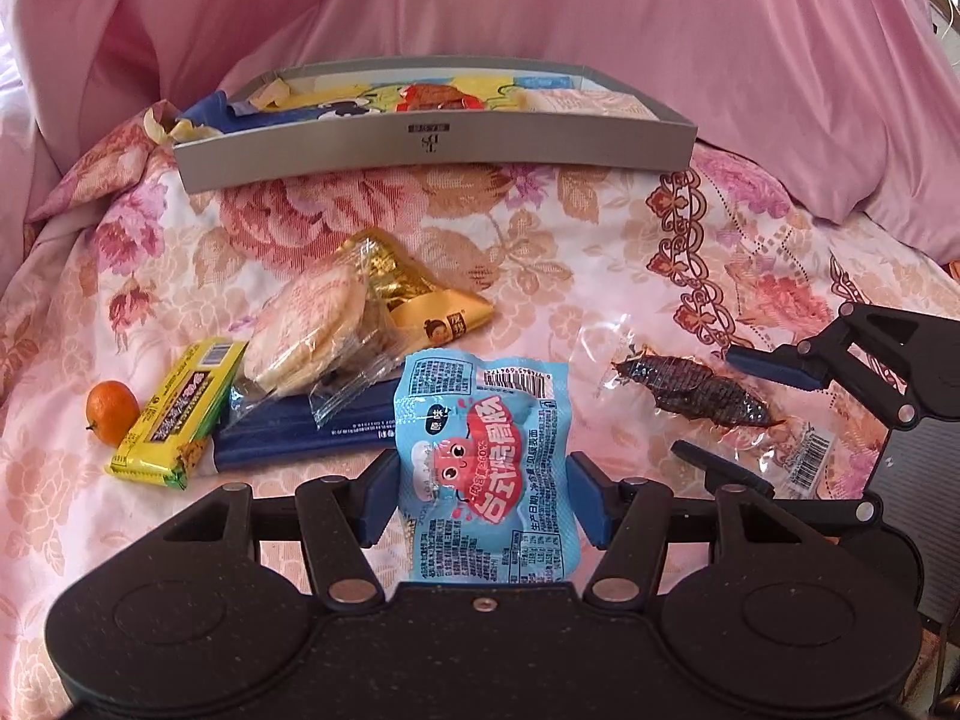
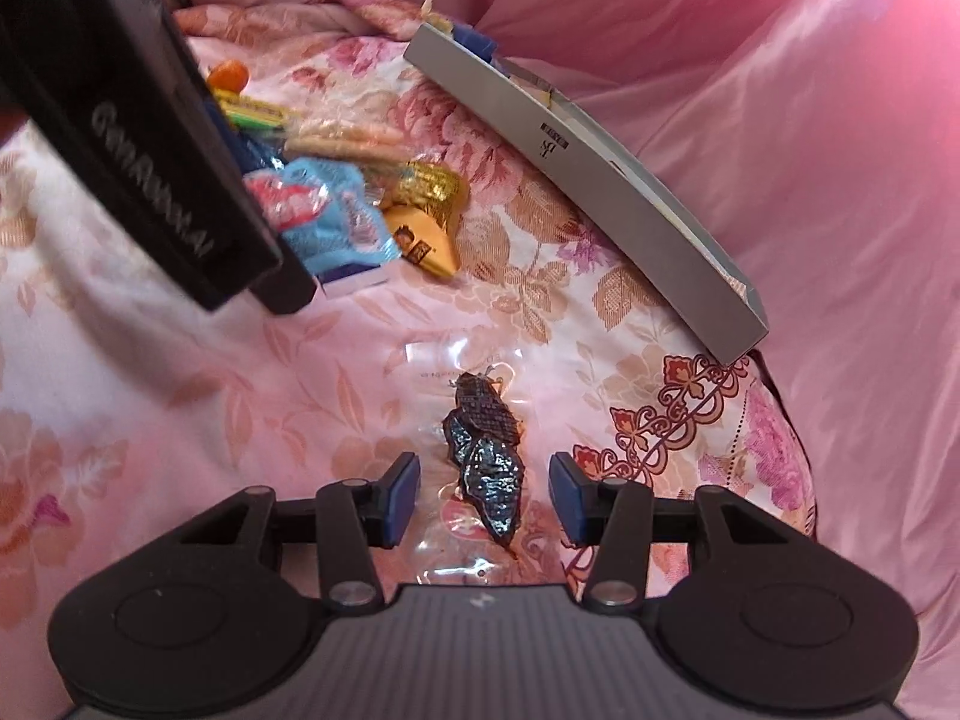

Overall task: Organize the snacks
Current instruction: 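Carry the blue packet over the tray with the left gripper while the right gripper lifts the dark jerky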

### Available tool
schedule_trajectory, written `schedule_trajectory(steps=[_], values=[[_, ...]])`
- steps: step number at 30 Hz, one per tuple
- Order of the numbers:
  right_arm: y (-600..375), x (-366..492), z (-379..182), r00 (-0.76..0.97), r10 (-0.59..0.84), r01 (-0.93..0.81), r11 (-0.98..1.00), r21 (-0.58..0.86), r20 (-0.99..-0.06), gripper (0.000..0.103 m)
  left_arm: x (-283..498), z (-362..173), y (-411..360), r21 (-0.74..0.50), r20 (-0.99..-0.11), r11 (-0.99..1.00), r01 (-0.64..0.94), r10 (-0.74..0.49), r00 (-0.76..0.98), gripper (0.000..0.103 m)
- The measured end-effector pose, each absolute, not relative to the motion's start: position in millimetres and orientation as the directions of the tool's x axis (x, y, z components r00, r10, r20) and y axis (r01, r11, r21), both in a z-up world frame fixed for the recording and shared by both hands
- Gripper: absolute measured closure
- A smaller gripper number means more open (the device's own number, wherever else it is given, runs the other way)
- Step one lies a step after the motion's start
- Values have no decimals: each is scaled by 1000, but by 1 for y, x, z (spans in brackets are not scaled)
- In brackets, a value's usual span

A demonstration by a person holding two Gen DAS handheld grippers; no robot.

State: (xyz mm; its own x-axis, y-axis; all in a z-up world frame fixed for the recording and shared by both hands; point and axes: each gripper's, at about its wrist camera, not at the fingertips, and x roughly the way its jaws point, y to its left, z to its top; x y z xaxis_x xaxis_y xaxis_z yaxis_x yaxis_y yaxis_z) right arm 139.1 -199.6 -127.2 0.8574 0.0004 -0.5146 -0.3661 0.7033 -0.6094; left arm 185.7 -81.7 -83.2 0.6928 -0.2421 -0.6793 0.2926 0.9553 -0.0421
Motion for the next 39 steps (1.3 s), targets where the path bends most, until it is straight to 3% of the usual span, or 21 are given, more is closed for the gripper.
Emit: schedule_trajectory(steps=[11,21,29,39], values=[[-196,131,-122,926,-38,-267,637,-723,-376,52,186,-77,-74,-65,-639,966,249,-232,733,42],[-190,122,-110,986,-6,-137,540,-830,-167,51,192,-48,-71,-121,-557,966,230,-257,790,42],[-190,144,-67,1000,22,-14,591,-807,-1,51,243,2,-62,-152,-496,977,149,-206,844,42],[-190,221,-32,996,33,32,694,-719,77,50,347,44,-56,-115,-447,993,42,-89,890,41]])
